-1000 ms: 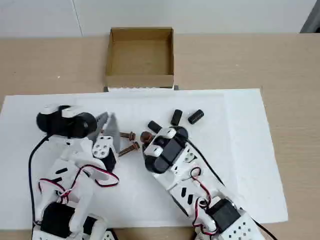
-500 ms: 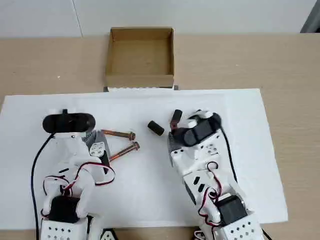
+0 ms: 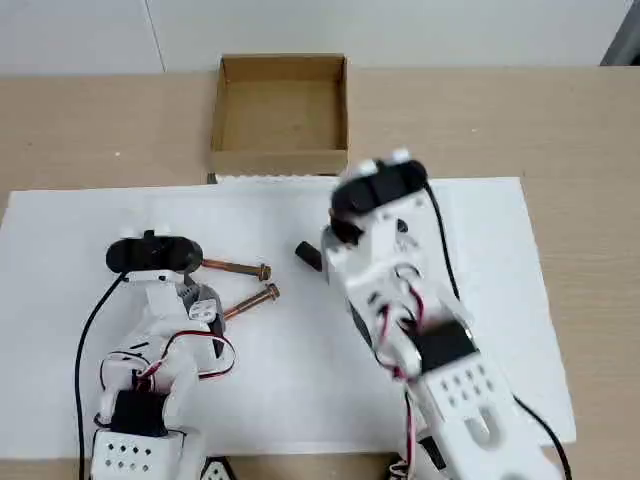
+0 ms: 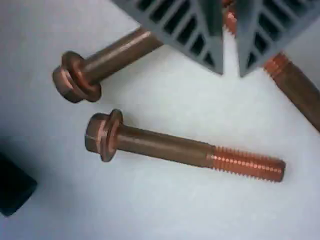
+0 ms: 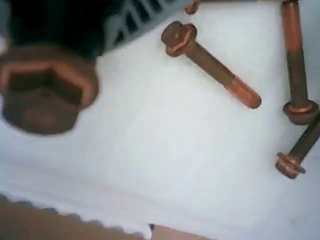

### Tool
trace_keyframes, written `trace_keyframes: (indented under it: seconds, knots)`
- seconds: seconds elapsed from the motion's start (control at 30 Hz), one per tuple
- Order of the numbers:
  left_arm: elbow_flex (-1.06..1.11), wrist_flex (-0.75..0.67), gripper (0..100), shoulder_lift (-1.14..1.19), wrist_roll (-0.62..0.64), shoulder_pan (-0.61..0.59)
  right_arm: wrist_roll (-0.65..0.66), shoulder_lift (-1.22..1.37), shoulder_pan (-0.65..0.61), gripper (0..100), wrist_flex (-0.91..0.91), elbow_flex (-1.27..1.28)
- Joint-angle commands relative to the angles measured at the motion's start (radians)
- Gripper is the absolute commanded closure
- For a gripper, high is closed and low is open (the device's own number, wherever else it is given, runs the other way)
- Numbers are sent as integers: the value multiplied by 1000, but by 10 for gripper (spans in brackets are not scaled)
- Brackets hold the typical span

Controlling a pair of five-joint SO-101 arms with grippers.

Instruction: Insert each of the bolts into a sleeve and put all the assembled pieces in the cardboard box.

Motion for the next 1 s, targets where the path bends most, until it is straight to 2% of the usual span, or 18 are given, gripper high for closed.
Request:
trace_keyframes:
  seconds: [0.0, 0.2, 0.63, 0.97]
  knots:
    - [8, -54, 995, -12, -41, 0, 0, 193, 28, 995, -99, -181]
    - [41, -107, 995, -12, -94, -3, 104, 498, 67, 995, -193, -436]
    - [45, -107, 995, -12, -94, 0, 272, 1070, 74, 995, -199, -1059]
    - [45, -107, 995, -12, -94, 0, 365, 1438, 73, 995, -200, -1432]
